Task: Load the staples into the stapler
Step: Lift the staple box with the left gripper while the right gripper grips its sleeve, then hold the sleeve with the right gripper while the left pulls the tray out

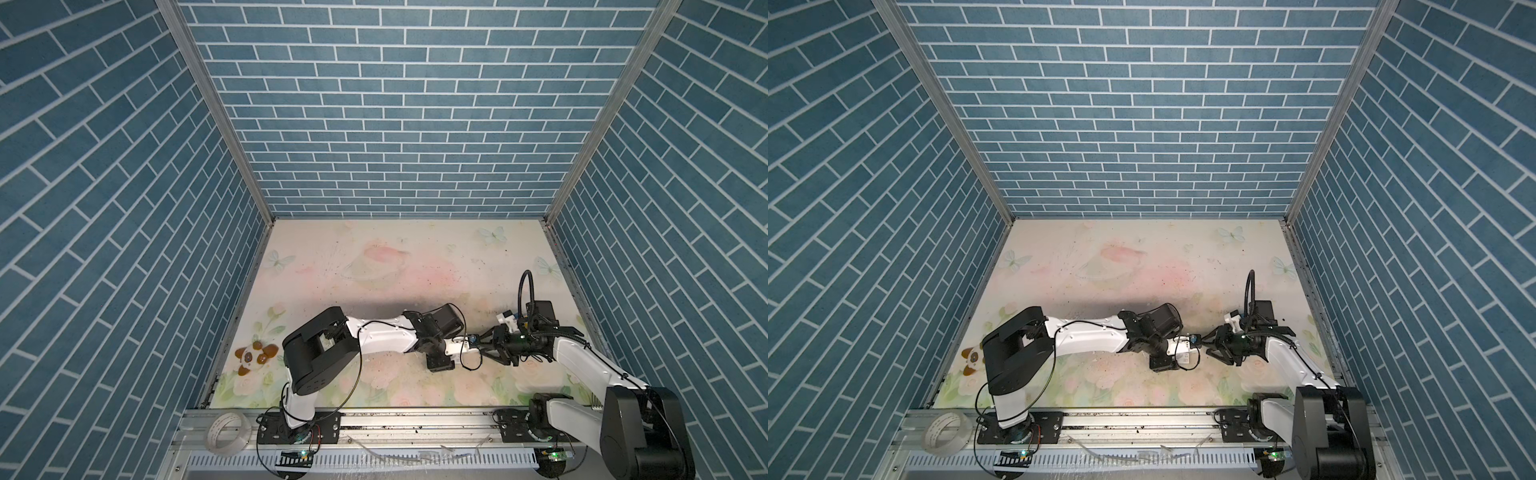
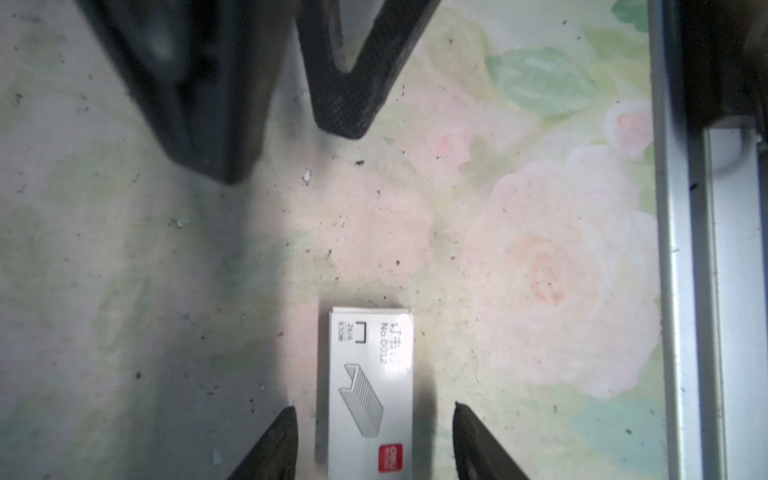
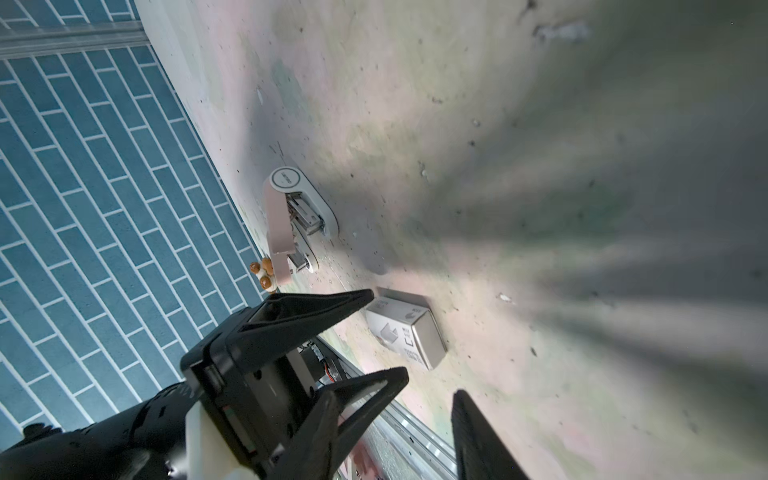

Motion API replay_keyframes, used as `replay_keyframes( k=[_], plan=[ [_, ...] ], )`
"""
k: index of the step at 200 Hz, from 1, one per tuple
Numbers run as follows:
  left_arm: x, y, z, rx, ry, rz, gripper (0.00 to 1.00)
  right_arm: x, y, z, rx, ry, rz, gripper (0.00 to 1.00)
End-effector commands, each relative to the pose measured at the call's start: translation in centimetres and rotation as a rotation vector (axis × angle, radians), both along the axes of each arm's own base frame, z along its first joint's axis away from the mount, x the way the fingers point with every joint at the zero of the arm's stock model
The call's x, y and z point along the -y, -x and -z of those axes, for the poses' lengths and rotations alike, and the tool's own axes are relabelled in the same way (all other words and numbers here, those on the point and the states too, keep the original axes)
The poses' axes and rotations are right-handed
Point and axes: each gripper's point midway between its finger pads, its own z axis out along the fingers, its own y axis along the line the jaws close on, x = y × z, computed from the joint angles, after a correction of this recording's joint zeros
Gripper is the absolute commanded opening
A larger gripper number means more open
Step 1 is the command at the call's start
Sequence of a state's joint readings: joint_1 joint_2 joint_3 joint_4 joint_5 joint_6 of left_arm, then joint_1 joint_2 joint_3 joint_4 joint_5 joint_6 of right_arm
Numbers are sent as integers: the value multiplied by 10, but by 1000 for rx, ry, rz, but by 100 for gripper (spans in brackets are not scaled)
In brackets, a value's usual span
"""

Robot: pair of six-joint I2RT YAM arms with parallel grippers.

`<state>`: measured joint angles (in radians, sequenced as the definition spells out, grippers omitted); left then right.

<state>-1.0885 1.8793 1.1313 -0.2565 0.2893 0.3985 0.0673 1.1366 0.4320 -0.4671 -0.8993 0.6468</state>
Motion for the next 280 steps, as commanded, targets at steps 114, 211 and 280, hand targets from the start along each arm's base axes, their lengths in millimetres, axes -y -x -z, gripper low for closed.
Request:
replay_keyframes(
  k=[114, 211, 280],
  plan=[
    [0, 10, 6, -58, 109, 11, 48, -21, 8, 10, 20, -71, -106, 44],
    [-9, 8, 19, -43, 87, -12, 43, -30, 10, 26, 4, -60, -154, 42],
    [-13, 4, 28, -29, 64, -27, 38, -37, 15, 31, 14, -82, -170, 41]
  ],
)
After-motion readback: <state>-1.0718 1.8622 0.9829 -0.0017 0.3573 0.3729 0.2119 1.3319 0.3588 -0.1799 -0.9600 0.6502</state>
